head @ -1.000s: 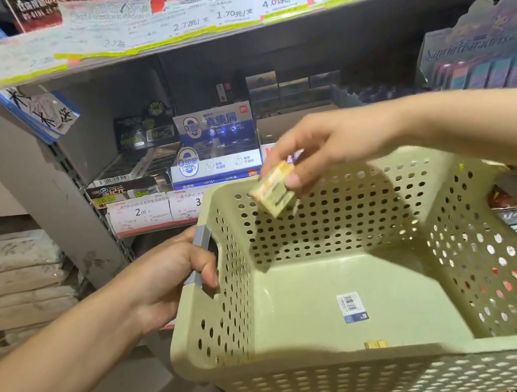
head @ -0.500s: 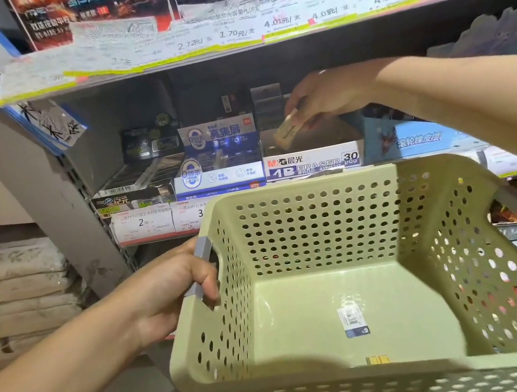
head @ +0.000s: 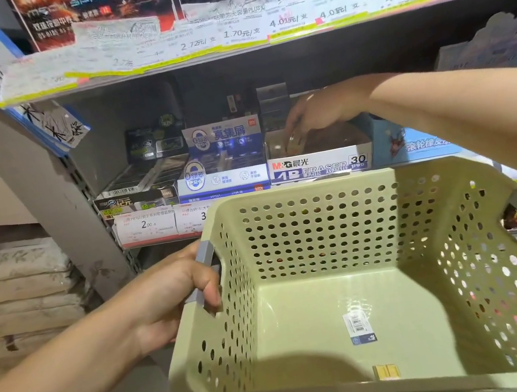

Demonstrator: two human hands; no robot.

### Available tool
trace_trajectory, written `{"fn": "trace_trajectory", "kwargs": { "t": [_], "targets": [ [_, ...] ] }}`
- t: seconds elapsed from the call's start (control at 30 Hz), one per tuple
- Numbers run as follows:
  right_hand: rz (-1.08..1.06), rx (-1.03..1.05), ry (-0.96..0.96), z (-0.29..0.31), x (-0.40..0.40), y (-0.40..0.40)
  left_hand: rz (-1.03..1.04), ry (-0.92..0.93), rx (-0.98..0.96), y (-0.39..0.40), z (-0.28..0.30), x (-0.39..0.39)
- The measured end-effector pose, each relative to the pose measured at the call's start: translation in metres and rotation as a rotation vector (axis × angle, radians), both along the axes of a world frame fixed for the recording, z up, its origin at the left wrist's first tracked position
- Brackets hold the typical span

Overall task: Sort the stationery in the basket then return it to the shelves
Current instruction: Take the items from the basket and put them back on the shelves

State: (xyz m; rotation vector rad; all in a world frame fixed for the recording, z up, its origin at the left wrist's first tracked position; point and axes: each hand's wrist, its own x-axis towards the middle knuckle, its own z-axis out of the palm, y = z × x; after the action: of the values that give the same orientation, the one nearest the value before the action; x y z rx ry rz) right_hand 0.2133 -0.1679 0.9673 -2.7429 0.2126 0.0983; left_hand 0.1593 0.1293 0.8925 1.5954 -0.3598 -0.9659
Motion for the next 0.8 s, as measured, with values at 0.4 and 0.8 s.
{"fn": "trace_trajectory", "kwargs": {
  "t": [0.4, 0.8],
  "targets": [
    [0.035, -0.138, -0.051, -0.005, -0.007, 0.001, 0.008, -0.019, 0.021, -0.001, 0.004, -0.002],
    [-0.04, -0.173, -0.132, 0.006, -0.02, -0.003, 0.0, -0.022, 0.025, 0.0, 0.007, -0.006]
  ]
}}
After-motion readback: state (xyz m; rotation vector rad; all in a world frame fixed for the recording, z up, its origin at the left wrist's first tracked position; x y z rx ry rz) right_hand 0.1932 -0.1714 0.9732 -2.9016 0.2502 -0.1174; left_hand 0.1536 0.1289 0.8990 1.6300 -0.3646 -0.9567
